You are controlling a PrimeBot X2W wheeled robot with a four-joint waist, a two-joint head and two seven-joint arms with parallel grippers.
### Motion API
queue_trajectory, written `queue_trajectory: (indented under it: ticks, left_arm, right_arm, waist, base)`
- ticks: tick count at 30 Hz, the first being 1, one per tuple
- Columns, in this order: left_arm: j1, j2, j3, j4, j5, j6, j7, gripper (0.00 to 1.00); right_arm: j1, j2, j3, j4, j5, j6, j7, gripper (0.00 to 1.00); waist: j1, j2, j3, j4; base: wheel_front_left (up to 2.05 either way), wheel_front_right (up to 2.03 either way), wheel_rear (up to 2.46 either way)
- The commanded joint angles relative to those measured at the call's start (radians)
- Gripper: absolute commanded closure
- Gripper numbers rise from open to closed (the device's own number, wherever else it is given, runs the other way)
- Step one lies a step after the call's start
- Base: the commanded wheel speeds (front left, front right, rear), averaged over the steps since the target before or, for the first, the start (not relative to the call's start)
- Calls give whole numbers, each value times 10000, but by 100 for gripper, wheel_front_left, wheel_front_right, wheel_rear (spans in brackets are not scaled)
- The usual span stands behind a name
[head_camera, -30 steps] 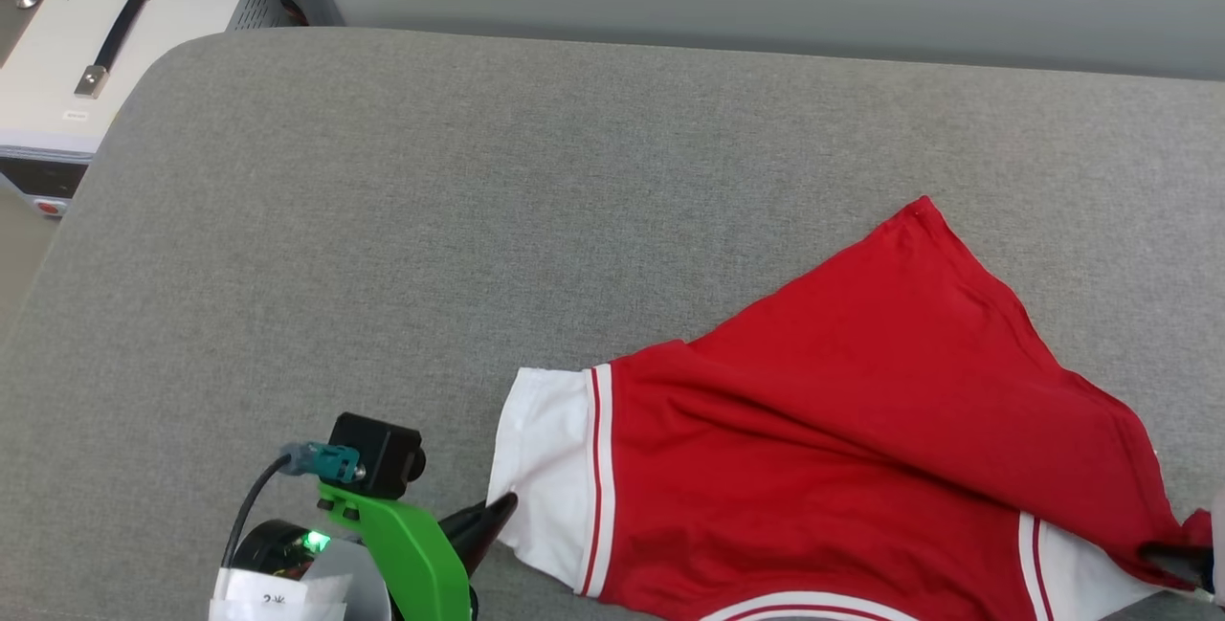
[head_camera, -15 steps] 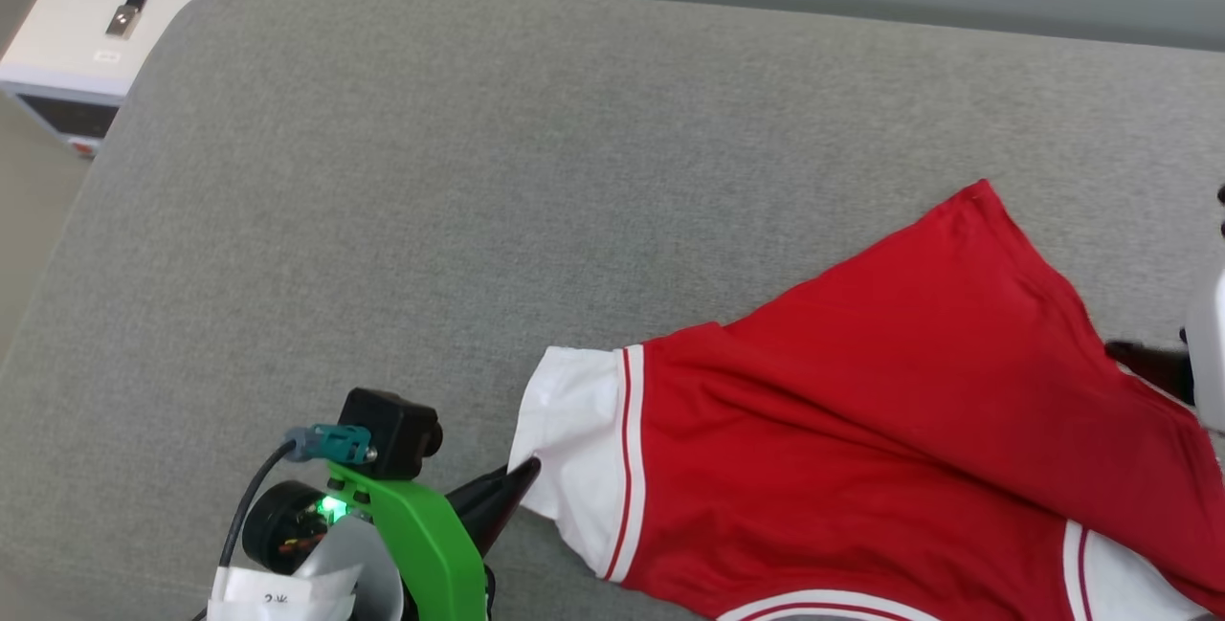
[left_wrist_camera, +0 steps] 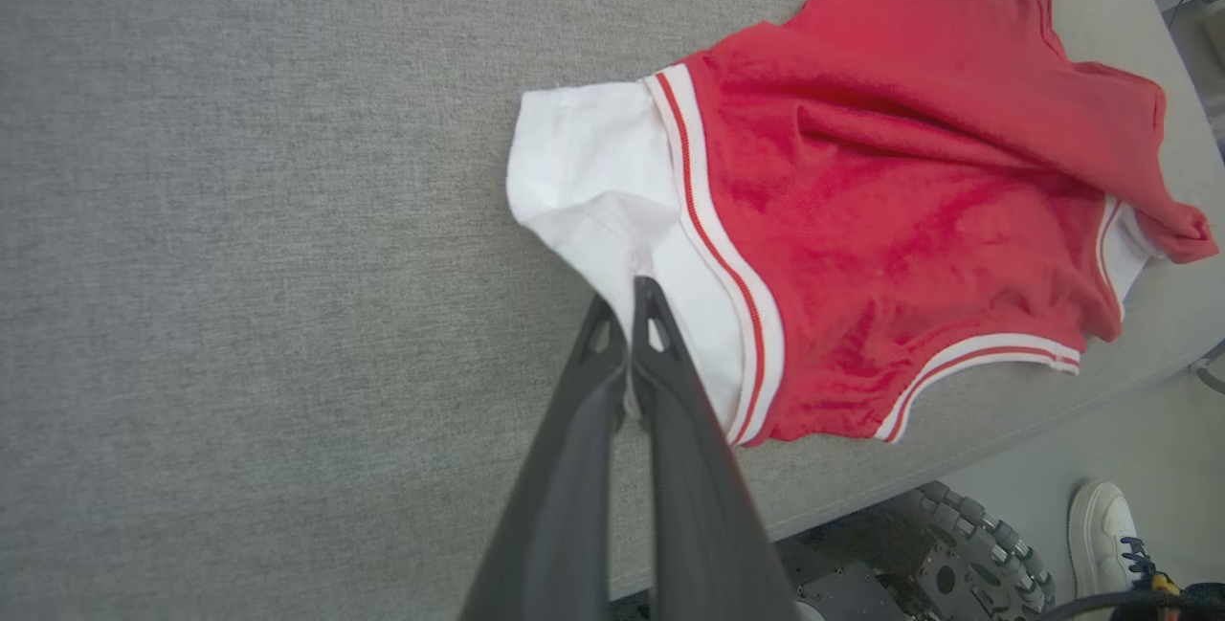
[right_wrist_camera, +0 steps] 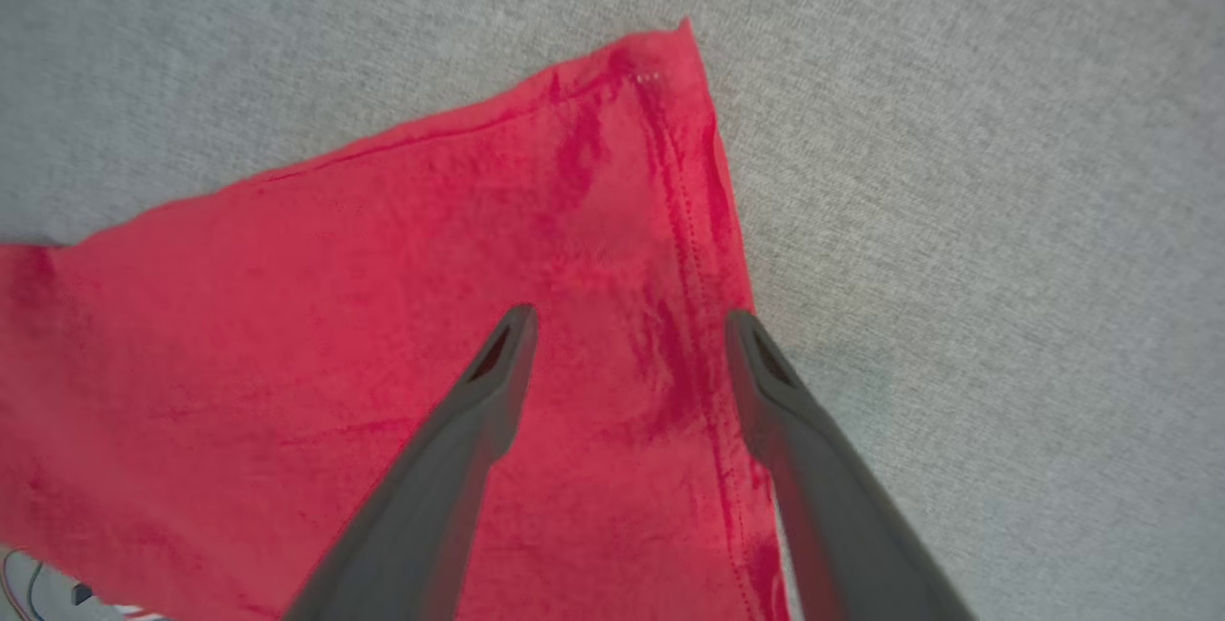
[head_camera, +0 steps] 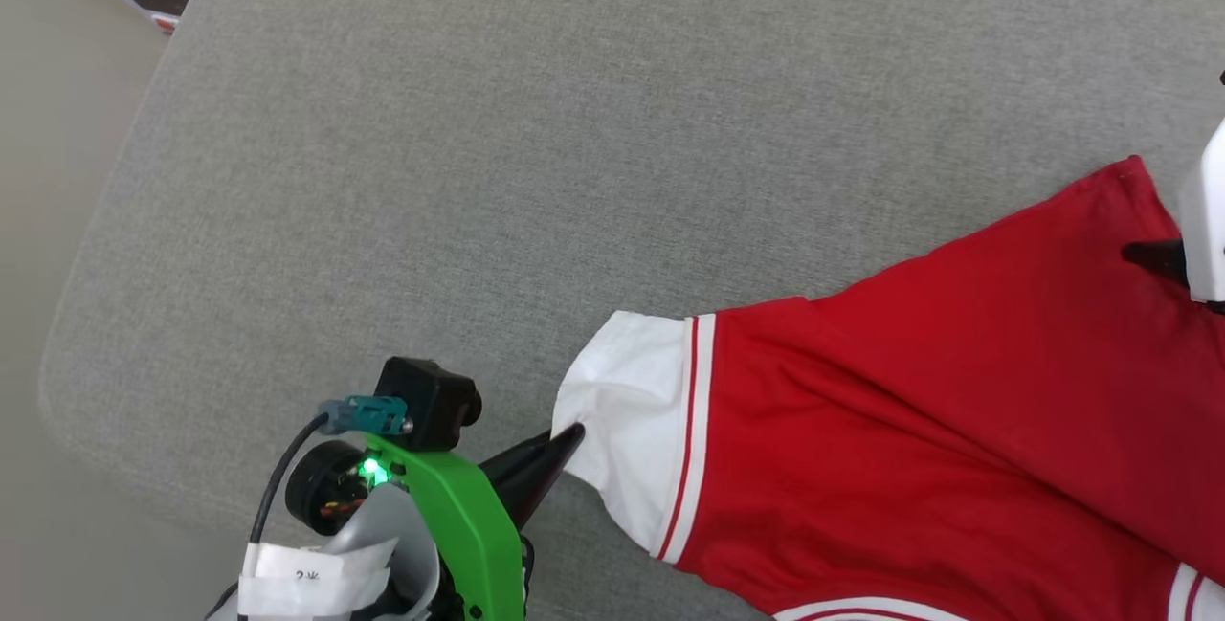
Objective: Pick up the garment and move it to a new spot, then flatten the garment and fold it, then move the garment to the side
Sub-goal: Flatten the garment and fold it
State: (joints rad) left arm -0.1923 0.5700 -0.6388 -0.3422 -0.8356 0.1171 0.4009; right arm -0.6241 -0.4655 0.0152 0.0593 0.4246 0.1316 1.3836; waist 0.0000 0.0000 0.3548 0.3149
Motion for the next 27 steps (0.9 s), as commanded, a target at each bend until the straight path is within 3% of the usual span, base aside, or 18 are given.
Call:
queue_trajectory:
  ticks: [1,18,19,20,21,27]
  left_arm:
    - [-213,-96,-10,44,102,-94,-63,100]
    - [-475,-399,-62,187,-16,-294,-283,100]
    - [-484,-409,-64,199,-19,-298,-291,100]
    - [-495,-420,-64,216,-25,-301,-300,100]
    - [-503,-425,-60,230,-29,-302,-307,100]
    - [-505,-395,16,325,-59,-263,-361,100]
  right_arm:
    - [-190,-79,100,231,-136,-9,-85,0]
    - [93,-395,668,1472,-122,-9,-129,0]
    - [146,-401,674,1496,-79,-9,-85,49]
    - [192,-414,680,1499,-37,-9,-75,85]
    - [214,-427,679,1499,-8,-9,-87,100]
    - [175,-405,726,1400,197,-9,-651,100]
  waist:
    - [0,0,440,497]
    - [0,0,829,984]
    - [0,0,839,996]
    - [0,0,848,1009]
    - [0,0,850,1017]
    - [0,0,702,940]
  base:
    - [0,0,0]
    - [0,0,0]
    - [0,0,0]
    - [0,0,0]
    - [0,0,0]
    - [0,0,0]
